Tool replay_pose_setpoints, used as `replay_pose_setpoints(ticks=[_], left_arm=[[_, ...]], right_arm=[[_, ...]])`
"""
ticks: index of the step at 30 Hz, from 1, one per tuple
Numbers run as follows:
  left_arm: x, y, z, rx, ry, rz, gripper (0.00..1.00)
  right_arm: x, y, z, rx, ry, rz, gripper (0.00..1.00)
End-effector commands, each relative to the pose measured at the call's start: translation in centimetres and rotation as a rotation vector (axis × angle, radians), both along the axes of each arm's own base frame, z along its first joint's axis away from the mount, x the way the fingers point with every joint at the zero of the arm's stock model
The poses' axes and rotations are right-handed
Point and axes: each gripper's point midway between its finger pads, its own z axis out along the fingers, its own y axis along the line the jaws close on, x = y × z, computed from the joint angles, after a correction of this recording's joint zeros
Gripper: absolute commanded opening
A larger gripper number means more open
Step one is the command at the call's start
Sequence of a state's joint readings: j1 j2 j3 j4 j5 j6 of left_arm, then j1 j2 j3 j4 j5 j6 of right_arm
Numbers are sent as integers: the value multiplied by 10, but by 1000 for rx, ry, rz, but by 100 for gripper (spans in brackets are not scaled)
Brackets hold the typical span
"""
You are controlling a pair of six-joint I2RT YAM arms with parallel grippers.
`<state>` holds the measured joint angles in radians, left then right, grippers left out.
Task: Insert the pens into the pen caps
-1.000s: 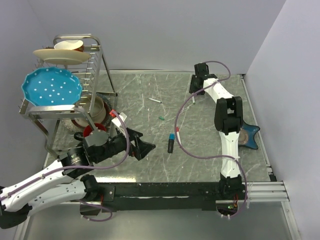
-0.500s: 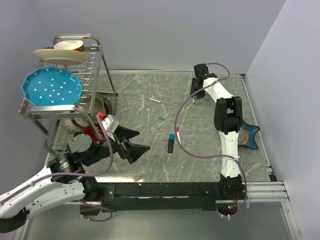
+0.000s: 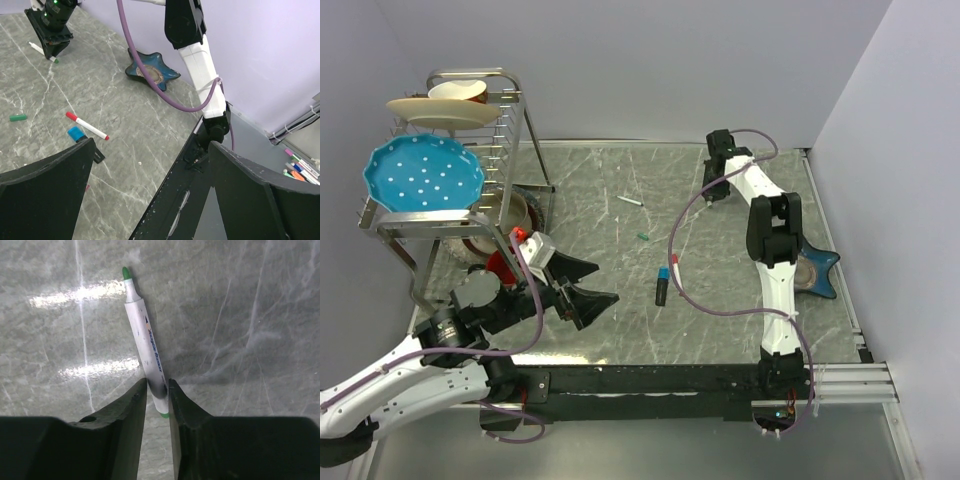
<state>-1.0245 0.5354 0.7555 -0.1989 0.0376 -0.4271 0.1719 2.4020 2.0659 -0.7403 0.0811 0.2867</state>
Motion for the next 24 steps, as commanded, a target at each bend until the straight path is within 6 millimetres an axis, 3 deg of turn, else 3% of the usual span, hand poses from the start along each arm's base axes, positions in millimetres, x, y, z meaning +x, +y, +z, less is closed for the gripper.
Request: replay_pose_setpoints(ticks=[1,8,14,15,17,18,19,20,21,22,23,24], left_arm=[[-2,2,12,-36,-43,-8,99],[-1,4,14,-42,-51,5,99],[4,4,7,-11,-24,32,99],[10,6,7,-9,-18,65,99],[12,5,6,0,-9,74,99],[14,6,6,2,2,88,99],[15,6,6,4,11,95,99],[16,6,7,5,17,102,99],[18,6,6,8,29,114,99],[20,7,6,8,36,124,99],[22,7,5,8,46,140,99],[27,9,4,1,66,170,99]], right_arm=[[-3,9,0,-3,14,32,29],[-8,13,-1,-35,21,44,25],[-19,14,2,-43,29,65,15],[-20,17,12,-40,4,70,14],[-32,15,6,-50,17,68,13],[-36,18,18,-46,-8,75,13],[-54,16,5,-55,32,75,13],[-57,17,6,-50,15,75,12],[-62,18,18,-45,-12,77,12],[-84,18,2,-51,29,84,12],[-88,19,2,-45,13,82,11],[-93,20,13,-38,-15,83,11]])
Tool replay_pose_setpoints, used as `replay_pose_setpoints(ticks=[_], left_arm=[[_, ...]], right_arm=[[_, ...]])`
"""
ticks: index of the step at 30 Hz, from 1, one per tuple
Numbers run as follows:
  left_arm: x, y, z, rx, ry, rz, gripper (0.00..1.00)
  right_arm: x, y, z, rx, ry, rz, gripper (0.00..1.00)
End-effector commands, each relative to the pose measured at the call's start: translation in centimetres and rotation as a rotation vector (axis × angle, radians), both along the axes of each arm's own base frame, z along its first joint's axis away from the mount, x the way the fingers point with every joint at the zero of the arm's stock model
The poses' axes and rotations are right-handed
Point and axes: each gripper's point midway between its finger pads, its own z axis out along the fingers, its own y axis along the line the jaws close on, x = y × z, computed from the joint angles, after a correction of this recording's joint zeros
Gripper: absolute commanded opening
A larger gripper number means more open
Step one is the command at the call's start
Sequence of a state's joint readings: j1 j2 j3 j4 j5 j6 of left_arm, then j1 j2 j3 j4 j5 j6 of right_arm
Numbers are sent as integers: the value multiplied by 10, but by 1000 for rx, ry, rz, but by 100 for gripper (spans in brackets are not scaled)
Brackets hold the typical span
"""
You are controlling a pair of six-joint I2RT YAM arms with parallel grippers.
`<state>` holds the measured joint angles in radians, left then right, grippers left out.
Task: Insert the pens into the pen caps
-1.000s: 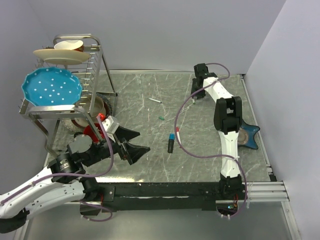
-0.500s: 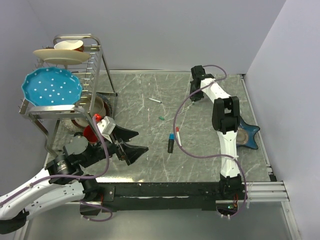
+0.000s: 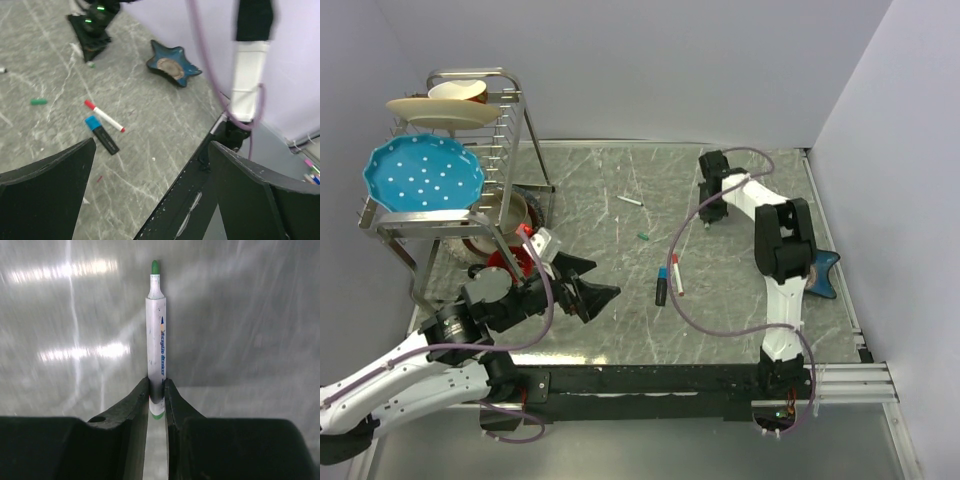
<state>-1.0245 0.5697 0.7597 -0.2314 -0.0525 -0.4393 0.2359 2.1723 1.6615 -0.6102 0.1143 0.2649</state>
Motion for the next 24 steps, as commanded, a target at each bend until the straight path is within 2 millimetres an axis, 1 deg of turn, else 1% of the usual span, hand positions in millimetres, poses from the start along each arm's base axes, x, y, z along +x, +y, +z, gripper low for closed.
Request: replay_pose_setpoints(ticks=[1,2,3,4,5,6,7,8,9,10,11,12,13,15,16,17,18,19,20,21,22,23,24], left_arm=[[13,8,15,-40,37,101,98],[15,7,12,-32,51,109,98],[16,6,11,-38,71,117,98],[15,4,9,-35,85,113,98],[16,0,6,-31,100,110,97],[16,-3,5,-42,125,106,97],[16,-8,0,-34,143,99,97],[17,-10,-1,-38,158,103,95],[19,-12,-2,-49,181,113,95],[24,-15,-9,-38,203,136,94],[27,-16,-12,-38,221,155,93],[31,-16,-14,-50,253,184,93],[35,-18,-21,-42,277,204,92],[39,-19,-23,-66,310,235,92],[39,-21,-24,-80,322,234,92],[39,-22,-28,-90,334,235,91],[39,-26,-23,-137,344,227,91],[40,-27,-31,-143,356,229,90],[40,-28,-33,-160,365,232,90],[43,-29,-33,-190,382,246,90],[44,-30,-42,-179,394,255,89],[46,-31,-46,-176,404,264,89],[49,-32,-48,-174,405,279,89]], right_arm=[[-46,7,8,5,-13,22,10],[-51,10,8,14,-31,19,10],[-56,12,20,25,-65,22,10],[-78,15,8,14,-34,38,10],[-82,17,9,23,-54,36,9],[-88,17,19,26,-83,34,10],[-104,17,10,25,-61,37,9],[-109,24,12,44,-81,39,9],[-114,29,21,61,-113,46,9],[-129,29,12,67,-93,39,8],[-135,41,13,81,-108,67,8],[-140,46,18,95,-124,71,8],[-150,46,13,91,-116,59,8],[-159,58,17,104,-142,82,7],[-164,54,14,79,-149,62,7],[-166,55,19,76,-166,60,6],[-168,57,20,76,-173,65,6],[-172,57,18,80,-172,61,6],[-172,57,25,98,-199,56,6],[-177,55,22,96,-196,54,6],[-178,55,24,105,-206,48,6],[-177,54,32,121,-237,43,6],[-181,51,30,119,-238,41,6]])
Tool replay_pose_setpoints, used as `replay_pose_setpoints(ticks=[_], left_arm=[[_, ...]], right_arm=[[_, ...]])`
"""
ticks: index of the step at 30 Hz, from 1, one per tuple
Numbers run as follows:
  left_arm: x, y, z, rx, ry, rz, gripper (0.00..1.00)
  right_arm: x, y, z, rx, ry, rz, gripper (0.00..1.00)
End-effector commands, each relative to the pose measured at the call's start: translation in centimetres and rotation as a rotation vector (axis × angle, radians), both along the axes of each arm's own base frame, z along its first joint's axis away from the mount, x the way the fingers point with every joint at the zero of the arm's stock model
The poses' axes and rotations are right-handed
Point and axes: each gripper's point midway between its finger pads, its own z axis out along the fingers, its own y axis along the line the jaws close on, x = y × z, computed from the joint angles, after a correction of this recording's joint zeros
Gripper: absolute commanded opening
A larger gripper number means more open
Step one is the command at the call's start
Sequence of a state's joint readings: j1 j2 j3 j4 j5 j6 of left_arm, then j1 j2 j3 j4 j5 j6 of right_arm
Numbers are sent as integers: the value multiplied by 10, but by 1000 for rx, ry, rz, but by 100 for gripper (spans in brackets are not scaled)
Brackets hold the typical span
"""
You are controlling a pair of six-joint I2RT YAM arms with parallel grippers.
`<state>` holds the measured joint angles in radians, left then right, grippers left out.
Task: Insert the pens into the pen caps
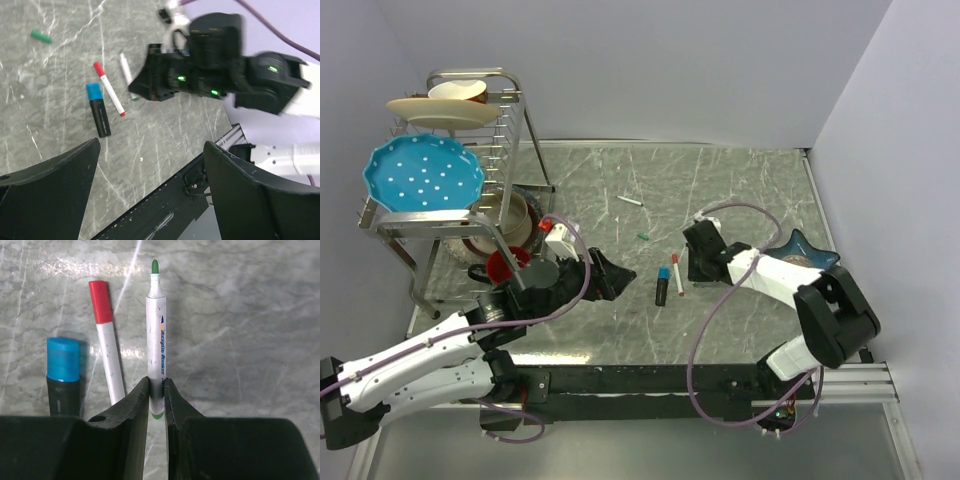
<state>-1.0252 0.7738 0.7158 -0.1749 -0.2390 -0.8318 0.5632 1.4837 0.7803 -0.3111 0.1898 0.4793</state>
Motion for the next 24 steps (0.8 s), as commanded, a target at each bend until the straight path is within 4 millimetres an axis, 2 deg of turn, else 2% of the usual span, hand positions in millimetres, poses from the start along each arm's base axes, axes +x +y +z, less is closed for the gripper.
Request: replay_pose_setpoints(ticks=[1,2,8,9,13,14,15,17,18,19,21,24], left_arm=[[13,-10,0,-74,30,62,89],[14,-12,-3,-67,35,64,88],[24,-37,-14,-35,54,39,87],[27,-42,-10,-52,47,37,87],[38,-60,-20,-23,70,37,85],[42,-63,-19,-25,65,37,85],[45,-68,-27,-6,80,38,85],[53,-74,-19,-25,80,37,83],[57,-78,-23,-20,86,33,83],[60,-81,-19,-30,78,28,82],[65,-91,-16,-46,70,6,80],[70,-103,-18,-41,63,-28,79]], right_arm=[[9,-4,22,50,-124,-63,6],[9,-4,29,66,-149,-62,6],[3,3,39,142,-204,-21,5],[-1,4,37,153,-199,-12,4],[-8,13,48,211,-233,32,4],[-9,15,56,233,-256,44,4],[-13,15,57,242,-259,53,4],[-19,21,66,289,-287,85,4],[-21,22,69,306,-296,93,4],[-24,26,77,340,-314,112,4],[-29,29,81,364,-319,127,4],[-36,34,93,405,-340,156,4]])
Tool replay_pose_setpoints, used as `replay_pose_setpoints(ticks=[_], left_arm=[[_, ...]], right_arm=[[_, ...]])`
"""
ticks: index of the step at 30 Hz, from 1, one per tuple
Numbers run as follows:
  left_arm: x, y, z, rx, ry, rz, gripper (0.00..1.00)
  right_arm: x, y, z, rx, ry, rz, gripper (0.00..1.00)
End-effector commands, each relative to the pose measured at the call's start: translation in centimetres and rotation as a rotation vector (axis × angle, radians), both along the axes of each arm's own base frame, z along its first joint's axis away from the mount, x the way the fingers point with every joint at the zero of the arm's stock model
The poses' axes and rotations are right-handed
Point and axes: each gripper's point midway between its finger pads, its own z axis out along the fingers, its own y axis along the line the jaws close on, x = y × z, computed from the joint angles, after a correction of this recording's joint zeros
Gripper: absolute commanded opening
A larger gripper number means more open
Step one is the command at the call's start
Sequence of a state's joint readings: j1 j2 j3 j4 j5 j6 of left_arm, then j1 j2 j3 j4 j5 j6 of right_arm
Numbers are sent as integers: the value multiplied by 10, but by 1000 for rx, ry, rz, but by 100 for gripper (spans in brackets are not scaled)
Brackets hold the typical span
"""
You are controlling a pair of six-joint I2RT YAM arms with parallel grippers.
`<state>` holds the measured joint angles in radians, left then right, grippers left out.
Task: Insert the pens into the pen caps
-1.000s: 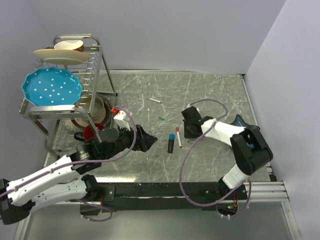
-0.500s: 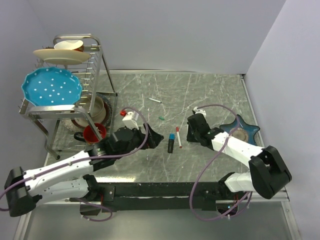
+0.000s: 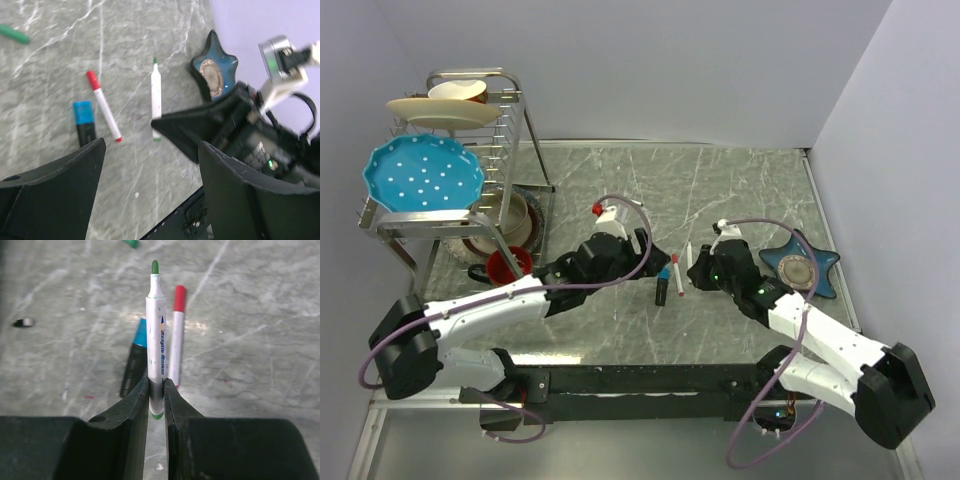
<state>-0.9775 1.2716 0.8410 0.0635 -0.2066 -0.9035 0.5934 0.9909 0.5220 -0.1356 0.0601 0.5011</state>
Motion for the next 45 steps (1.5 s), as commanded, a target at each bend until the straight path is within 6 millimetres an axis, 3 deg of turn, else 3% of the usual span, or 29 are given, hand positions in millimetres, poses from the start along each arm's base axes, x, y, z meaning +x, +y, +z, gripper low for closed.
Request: replay_pose_setpoints(ticks=[1,6,12,23,26,28,29,30,37,43,45], left_arm=[[9,-30,37,-101,-81,-78,79],[18,-46,32,-83,-89,-101,76],[32,-49,20,-18,-90,-72,73],[42,-59,6,5,-64,-71,67],[37,-64,9,-8,-64,-121,55],[32,-67,12,-29,-75,-157,29],[27,-67,11,-38,-70,-186,10],[24,-67,11,-50,-65,-206,2],[-3,-55,24,-151,-63,-314,1],[-21,-52,42,-229,-88,-380,1],[-24,-51,50,-276,-97,-386,1]], right_arm=[[-7,16,28,96,-76,66,3],[-16,24,42,148,-94,100,3],[-26,30,55,195,-111,130,3],[-37,35,79,247,-153,158,2],[-40,38,80,248,-143,182,3],[-42,42,81,265,-147,202,5],[-44,45,81,275,-144,221,7],[-45,48,84,292,-155,241,9],[-60,56,81,352,-145,310,39],[-68,61,88,417,-136,336,48],[-70,67,99,468,-164,365,52]])
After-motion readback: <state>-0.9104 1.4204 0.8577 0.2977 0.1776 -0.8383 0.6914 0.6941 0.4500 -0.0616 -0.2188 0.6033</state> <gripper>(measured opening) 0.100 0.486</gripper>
